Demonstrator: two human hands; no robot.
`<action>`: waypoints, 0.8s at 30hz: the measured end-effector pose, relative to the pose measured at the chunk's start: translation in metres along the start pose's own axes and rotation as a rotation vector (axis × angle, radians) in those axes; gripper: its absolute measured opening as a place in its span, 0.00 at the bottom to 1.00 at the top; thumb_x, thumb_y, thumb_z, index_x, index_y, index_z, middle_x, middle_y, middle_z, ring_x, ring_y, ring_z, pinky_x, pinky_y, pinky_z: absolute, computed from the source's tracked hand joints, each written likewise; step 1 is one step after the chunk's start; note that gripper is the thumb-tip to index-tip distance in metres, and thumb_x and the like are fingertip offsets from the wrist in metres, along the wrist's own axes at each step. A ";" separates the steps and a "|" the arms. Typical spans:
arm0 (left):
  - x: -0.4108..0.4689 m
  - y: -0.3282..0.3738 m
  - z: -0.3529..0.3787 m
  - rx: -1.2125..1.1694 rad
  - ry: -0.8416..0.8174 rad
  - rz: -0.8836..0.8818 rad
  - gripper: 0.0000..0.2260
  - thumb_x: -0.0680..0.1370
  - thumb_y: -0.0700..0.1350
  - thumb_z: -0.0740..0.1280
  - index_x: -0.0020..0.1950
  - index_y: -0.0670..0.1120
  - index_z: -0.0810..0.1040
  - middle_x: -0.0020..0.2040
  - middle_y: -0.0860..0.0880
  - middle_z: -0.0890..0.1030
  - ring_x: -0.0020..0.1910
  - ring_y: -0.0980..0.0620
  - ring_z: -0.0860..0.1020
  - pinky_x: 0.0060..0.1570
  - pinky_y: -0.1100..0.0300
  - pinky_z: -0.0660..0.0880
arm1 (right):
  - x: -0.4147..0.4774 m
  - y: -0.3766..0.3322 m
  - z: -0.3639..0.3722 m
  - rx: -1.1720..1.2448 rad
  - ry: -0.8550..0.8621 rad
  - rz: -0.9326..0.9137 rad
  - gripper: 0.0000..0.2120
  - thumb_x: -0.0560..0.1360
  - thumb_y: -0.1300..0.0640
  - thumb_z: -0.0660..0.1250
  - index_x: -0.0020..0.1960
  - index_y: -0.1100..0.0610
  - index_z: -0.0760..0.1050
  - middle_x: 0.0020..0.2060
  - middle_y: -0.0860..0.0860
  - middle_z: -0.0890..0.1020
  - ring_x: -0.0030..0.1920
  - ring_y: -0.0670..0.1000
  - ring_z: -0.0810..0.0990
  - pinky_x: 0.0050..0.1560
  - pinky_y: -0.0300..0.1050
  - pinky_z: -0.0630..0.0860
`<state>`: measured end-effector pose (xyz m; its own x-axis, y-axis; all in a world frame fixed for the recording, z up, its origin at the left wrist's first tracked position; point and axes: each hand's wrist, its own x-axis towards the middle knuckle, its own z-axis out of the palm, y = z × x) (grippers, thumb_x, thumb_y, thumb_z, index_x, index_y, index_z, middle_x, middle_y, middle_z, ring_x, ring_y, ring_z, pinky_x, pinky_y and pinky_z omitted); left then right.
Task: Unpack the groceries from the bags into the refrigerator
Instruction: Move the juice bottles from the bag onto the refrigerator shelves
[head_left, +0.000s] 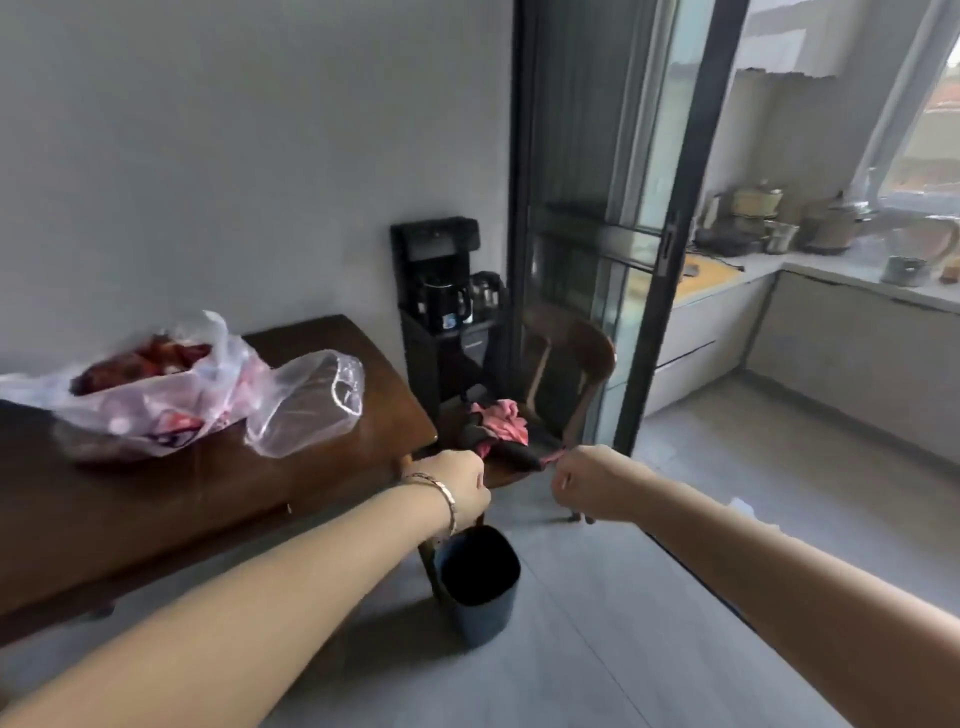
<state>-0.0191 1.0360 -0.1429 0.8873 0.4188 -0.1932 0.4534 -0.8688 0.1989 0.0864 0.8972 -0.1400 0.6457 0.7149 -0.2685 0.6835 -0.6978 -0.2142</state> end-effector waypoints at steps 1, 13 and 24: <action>0.005 -0.031 -0.007 -0.013 0.020 -0.056 0.10 0.77 0.47 0.58 0.53 0.48 0.78 0.56 0.46 0.80 0.55 0.44 0.77 0.54 0.56 0.72 | 0.026 -0.024 0.002 0.003 -0.005 -0.042 0.10 0.70 0.59 0.57 0.33 0.54 0.74 0.33 0.50 0.77 0.36 0.55 0.81 0.39 0.45 0.78; 0.103 -0.300 -0.070 -0.141 0.136 -0.503 0.10 0.79 0.45 0.57 0.49 0.46 0.78 0.46 0.46 0.79 0.45 0.47 0.78 0.41 0.58 0.73 | 0.276 -0.250 -0.008 -0.081 -0.030 -0.505 0.12 0.77 0.55 0.59 0.55 0.58 0.78 0.50 0.55 0.81 0.50 0.57 0.79 0.46 0.45 0.75; 0.172 -0.498 -0.095 -0.302 0.222 -0.729 0.11 0.80 0.46 0.56 0.49 0.46 0.77 0.52 0.46 0.74 0.45 0.47 0.76 0.39 0.59 0.74 | 0.459 -0.424 0.015 -0.107 -0.105 -0.630 0.13 0.77 0.57 0.57 0.55 0.53 0.78 0.52 0.50 0.81 0.52 0.54 0.80 0.53 0.47 0.77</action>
<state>-0.0844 1.5657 -0.1840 0.3423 0.9211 -0.1853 0.8980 -0.2628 0.3528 0.0880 1.5206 -0.1867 0.0764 0.9741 -0.2129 0.9543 -0.1333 -0.2676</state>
